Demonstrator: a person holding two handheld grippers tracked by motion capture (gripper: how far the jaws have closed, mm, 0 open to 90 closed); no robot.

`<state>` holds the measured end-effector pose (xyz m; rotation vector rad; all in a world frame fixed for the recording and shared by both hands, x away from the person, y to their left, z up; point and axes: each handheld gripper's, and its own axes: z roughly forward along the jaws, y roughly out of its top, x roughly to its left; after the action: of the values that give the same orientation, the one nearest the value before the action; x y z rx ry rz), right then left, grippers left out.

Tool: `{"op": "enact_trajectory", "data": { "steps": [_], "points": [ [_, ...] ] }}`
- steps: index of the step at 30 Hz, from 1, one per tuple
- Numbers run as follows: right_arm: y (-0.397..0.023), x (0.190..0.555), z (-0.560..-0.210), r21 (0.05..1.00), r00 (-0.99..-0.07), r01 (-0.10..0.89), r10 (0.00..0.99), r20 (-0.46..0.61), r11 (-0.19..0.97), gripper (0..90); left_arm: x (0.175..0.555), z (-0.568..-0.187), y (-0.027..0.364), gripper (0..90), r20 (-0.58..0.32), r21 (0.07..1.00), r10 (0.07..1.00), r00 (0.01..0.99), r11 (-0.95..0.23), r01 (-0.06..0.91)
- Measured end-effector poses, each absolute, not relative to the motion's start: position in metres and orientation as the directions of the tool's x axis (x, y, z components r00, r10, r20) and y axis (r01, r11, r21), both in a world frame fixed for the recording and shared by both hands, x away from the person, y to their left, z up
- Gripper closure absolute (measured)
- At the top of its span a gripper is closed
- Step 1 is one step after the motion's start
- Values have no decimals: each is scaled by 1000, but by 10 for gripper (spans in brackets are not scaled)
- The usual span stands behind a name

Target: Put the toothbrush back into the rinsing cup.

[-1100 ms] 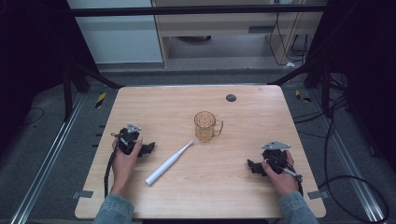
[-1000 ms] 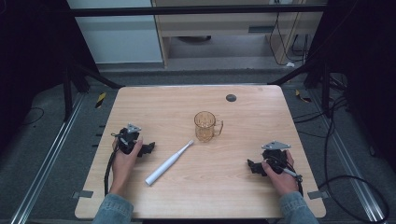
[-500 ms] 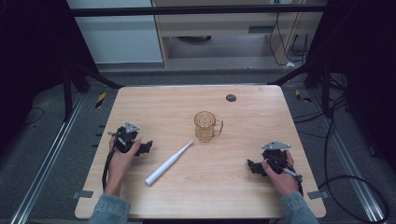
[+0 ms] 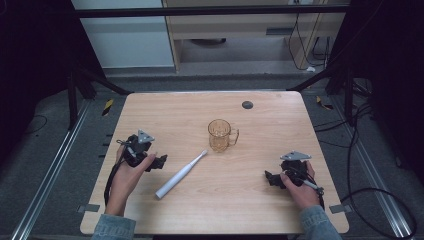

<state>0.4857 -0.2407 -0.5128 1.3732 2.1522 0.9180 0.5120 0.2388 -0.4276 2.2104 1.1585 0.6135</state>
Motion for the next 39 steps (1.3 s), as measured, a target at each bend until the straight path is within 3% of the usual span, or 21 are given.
{"op": "enact_trajectory", "data": {
  "steps": [14, 39],
  "points": [
    [-241, 486, -513, 723, -423, 625, 906, -4, 295, 3, 493, -432, 210, 67, 153, 577, 761, 631, -587, 568],
    [-241, 486, -513, 723, -423, 625, 906, -4, 295, 3, 487, -435, 179, 114, 138, 546, 694, 706, -648, 531]
  ]
}}
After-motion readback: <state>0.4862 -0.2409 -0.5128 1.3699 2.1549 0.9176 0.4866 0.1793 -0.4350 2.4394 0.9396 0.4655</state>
